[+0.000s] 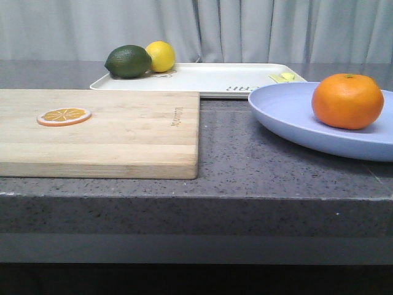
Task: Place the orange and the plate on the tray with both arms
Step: 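Lift the plate with the right gripper and carry it onto the white tray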
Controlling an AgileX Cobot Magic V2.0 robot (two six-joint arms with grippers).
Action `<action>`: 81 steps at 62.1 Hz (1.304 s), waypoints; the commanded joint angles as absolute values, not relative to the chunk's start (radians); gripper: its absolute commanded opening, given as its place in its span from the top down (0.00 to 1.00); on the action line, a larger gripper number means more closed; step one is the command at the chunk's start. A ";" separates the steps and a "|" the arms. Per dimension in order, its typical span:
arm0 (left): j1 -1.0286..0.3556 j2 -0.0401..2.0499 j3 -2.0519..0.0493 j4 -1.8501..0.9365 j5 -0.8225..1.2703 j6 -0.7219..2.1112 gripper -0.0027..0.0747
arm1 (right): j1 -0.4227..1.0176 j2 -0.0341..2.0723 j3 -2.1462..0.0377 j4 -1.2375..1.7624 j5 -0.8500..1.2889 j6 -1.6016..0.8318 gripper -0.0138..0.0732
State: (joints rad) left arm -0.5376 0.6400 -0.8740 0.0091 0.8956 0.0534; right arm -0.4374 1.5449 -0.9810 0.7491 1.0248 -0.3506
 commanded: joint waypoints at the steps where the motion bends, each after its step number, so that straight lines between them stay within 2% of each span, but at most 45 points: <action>1: -0.536 0.641 -0.899 0.008 0.820 0.043 0.10 | -0.441 1.514 -1.003 0.795 1.038 -0.363 0.92; 27: -0.536 0.641 -0.899 0.008 0.817 0.043 0.10 | -0.439 1.512 -1.003 0.803 1.069 -0.363 0.92; 40: -0.536 0.641 -0.899 0.008 0.812 0.043 0.10 | -0.371 1.467 -1.038 0.806 1.105 -0.324 0.92; 61: -0.536 0.641 -0.899 0.008 0.812 0.043 0.10 | -0.173 1.543 -1.315 0.665 1.093 -0.075 0.92; 81: -0.536 0.641 -0.899 0.008 0.812 0.043 0.10 | -0.058 1.812 -1.726 0.664 1.132 0.089 0.92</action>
